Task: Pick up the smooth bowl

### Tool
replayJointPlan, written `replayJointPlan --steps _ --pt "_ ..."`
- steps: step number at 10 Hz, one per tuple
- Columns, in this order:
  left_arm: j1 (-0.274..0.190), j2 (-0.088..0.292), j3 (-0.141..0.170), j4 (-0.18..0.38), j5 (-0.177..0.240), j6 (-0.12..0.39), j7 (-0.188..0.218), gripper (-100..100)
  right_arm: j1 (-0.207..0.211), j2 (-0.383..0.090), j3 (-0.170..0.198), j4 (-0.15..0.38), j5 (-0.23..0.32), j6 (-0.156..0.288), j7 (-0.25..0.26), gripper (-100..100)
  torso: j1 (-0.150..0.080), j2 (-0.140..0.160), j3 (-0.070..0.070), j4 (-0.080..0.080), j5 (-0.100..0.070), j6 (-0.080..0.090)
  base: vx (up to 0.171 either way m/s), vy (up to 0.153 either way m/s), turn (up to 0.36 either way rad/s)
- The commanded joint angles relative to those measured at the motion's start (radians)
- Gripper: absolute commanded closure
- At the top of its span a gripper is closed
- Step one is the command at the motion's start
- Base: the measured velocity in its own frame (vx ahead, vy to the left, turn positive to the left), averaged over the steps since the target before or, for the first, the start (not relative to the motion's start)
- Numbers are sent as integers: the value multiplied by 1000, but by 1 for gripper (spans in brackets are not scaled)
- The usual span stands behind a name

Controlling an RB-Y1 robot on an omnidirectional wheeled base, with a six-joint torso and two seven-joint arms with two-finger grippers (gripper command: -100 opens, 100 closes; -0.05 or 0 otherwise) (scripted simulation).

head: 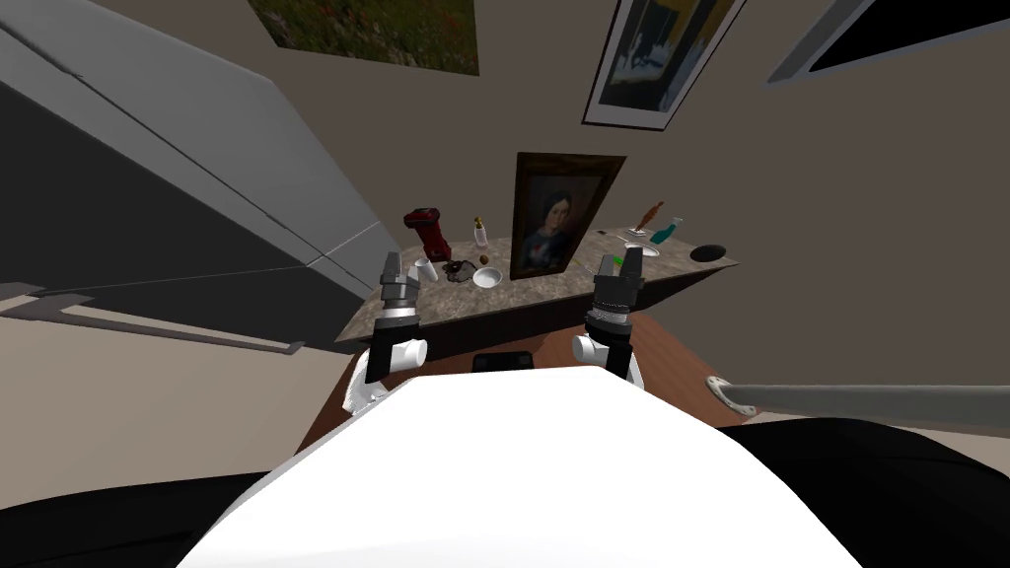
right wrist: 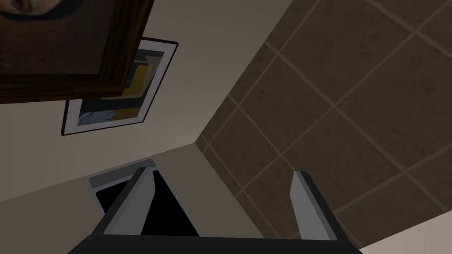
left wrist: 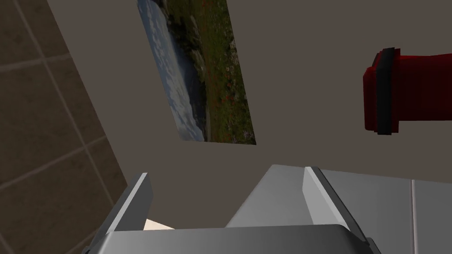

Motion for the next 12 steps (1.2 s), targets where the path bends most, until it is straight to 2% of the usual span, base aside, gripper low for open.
replayJointPlan --steps 1,4,5,8,10,11,12 --pt "-18 9 9 13 -14 50 -6 -100 0 0 0 0 0 0 0 0 0 0 0 0 0 0 -37 -30 -116" --pt "-37 15 17 21 -27 128 -12 -100 0 0 0 0 0 0 0 0 -1 1 0 0 0 0 -41 -30 -110" --pt "-37 15 17 21 -27 133 -12 -100 0 0 0 0 0 0 0 0 0 1 0 0 0 0 -14 -11 17" --pt "-78 22 34 38 -56 225 -25 -100 0 0 0 0 0 0 0 0 0 0 0 0 0 0 -36 -31 -140" --pt "-78 22 34 38 -56 266 -25 -100 0 0 0 0 0 0 0 0 0 1 1 0 0 0 -33 -22 -28" --pt "-100 23 43 47 -70 305 -31 -100 0 0 0 0 0 0 0 0 1 0 0 0 0 0 -28 -28 -188" --pt "-100 23 43 47 -70 330 -31 -100 0 0 0 0 0 0 0 0 0 0 0 0 0 0 -29 -26 -94"
